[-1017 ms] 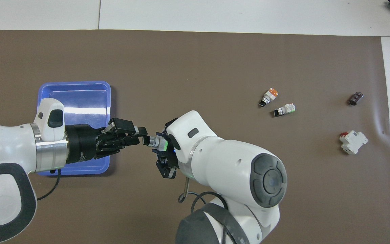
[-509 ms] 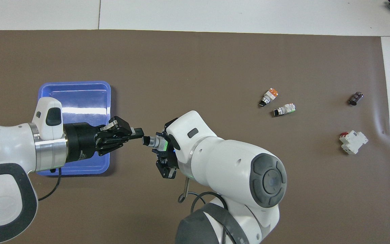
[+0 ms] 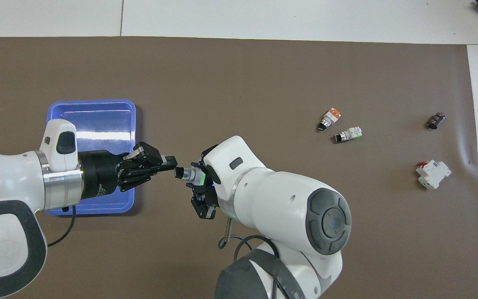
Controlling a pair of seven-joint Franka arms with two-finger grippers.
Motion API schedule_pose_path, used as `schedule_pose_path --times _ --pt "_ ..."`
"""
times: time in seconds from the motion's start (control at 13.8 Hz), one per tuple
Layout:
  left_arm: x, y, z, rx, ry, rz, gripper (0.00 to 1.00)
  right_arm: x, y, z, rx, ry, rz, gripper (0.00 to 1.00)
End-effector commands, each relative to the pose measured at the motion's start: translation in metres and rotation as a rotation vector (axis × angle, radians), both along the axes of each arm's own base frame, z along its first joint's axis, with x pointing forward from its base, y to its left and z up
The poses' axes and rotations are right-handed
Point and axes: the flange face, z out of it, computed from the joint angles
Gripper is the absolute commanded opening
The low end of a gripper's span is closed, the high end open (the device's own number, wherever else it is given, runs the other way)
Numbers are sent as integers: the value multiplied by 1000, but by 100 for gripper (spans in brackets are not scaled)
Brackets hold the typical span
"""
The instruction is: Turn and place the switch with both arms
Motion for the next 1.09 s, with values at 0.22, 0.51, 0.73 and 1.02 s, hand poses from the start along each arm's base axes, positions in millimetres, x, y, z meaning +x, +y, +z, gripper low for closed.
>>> schedule_pose_path --times 0.22,0.51,0.73,1.02 --pt "-3 0 -8 -10 39 31 19 2 3 4 16 2 -14 0" --pt "-2 2 -10 -10 56 47 20 0 4 4 16 2 -11 0" --pt "-3 3 -12 -7 61 47 20 0 4 4 16 3 -13 0" --pt "-6 0 -12 -11 83 27 20 0 4 4 16 3 -13 0"
